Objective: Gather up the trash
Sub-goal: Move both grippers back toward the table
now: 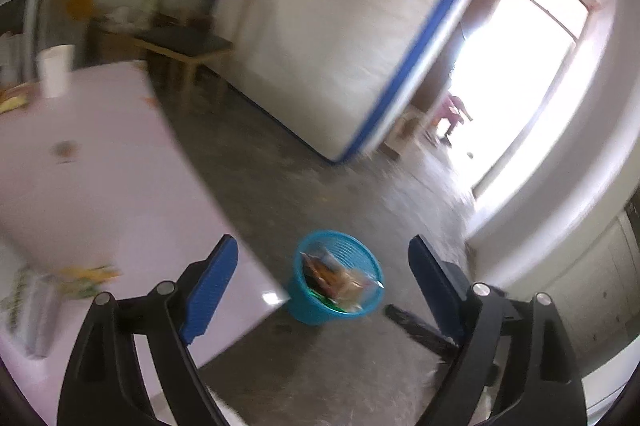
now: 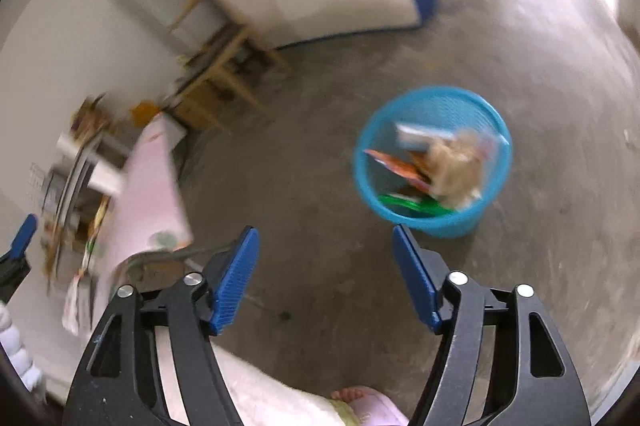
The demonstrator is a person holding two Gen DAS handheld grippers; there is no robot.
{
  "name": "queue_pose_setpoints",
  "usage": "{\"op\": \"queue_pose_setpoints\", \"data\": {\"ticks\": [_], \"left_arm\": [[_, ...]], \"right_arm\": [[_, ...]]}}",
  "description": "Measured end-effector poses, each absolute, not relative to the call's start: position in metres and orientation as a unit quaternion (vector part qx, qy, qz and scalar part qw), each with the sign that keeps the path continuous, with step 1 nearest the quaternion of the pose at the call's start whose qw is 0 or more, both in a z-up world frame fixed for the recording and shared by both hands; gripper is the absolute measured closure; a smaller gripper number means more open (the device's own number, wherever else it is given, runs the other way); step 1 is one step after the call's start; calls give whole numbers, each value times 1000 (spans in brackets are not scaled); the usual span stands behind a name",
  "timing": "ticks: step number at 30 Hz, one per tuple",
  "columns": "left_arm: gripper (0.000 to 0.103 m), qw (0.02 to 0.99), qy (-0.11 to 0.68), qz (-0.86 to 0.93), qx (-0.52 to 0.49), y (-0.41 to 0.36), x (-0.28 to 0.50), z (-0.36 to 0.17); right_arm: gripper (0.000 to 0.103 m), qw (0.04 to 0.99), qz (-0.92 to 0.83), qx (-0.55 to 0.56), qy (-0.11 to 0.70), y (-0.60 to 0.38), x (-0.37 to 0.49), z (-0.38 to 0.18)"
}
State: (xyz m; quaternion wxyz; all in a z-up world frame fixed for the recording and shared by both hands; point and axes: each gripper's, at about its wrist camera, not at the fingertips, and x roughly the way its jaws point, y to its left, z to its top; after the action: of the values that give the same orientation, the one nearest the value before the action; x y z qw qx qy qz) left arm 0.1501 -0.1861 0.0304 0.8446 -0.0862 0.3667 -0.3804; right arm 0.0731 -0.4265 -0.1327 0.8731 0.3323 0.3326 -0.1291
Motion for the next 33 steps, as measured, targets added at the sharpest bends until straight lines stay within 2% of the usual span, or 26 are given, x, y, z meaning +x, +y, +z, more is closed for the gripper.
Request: {"op": "queue_pose_setpoints", "data": {"ticks": [10, 17, 33], "left_arm": [[10, 911, 295, -249, -143, -13, 119, 48], [7, 931, 275, -146, -188, 79, 95, 31], [6, 928, 273, -23, -253, 201, 98, 0]], "right_arm": [[8, 946, -4, 184, 267, -311, 111, -31], [8, 938, 109, 121, 306, -231, 149, -19], [8, 901, 228, 14, 369, -105, 207, 6]]}}
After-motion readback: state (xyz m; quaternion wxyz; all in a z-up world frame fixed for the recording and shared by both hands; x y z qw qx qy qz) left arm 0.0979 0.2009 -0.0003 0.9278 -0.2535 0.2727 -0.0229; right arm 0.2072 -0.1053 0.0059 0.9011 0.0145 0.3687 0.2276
